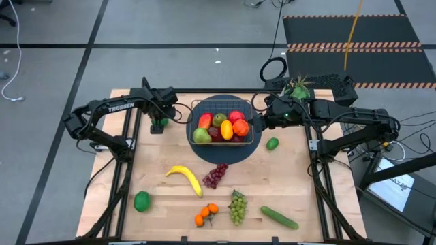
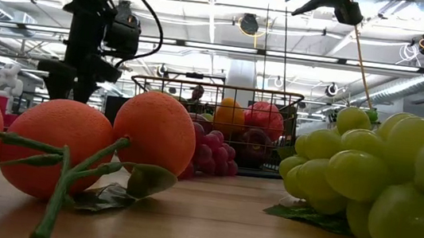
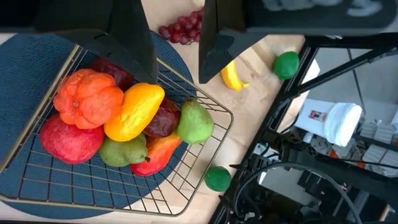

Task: Build produce basket
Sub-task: Put the top left green lime into the wire basket

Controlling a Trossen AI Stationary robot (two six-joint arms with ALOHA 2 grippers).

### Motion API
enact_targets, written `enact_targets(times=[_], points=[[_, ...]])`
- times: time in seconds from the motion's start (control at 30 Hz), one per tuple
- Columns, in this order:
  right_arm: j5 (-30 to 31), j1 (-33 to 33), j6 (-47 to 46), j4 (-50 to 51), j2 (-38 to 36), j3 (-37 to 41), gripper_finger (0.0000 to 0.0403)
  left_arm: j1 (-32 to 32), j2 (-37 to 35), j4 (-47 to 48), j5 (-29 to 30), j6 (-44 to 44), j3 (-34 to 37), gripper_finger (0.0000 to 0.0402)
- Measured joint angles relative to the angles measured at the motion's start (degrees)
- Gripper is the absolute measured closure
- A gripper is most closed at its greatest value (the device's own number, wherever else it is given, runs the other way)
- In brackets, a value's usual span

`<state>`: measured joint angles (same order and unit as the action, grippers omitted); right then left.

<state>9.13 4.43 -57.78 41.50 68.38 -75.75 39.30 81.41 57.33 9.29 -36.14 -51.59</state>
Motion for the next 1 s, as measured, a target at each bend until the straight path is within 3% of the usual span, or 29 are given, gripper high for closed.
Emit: enact_targets(times=[0.33,0.53,0.77,1.0], points=[[0.02,0.00,0.00,-0.02,0.00,0.00,0.0293,-0.01,0.00,-6.81,2.70,0.28,8.22,0.0005],[0.04,0.00,-0.93,-0.07,0.00,0.00,0.0293,-0.01,0.00,-7.94,3.68,1.78,9.66,0.0048],[0.07,0.00,-1.51,-0.07,0.00,0.00,0.0293,-0.42,0.02,-4.01,4.31,7.93,5.36,0.0105],[0.17,0.00,-0.94,-0.07,0.00,0.00,0.0293,-0.42,0.02,2.61,2.75,15.33,-2.42,0.0103]])
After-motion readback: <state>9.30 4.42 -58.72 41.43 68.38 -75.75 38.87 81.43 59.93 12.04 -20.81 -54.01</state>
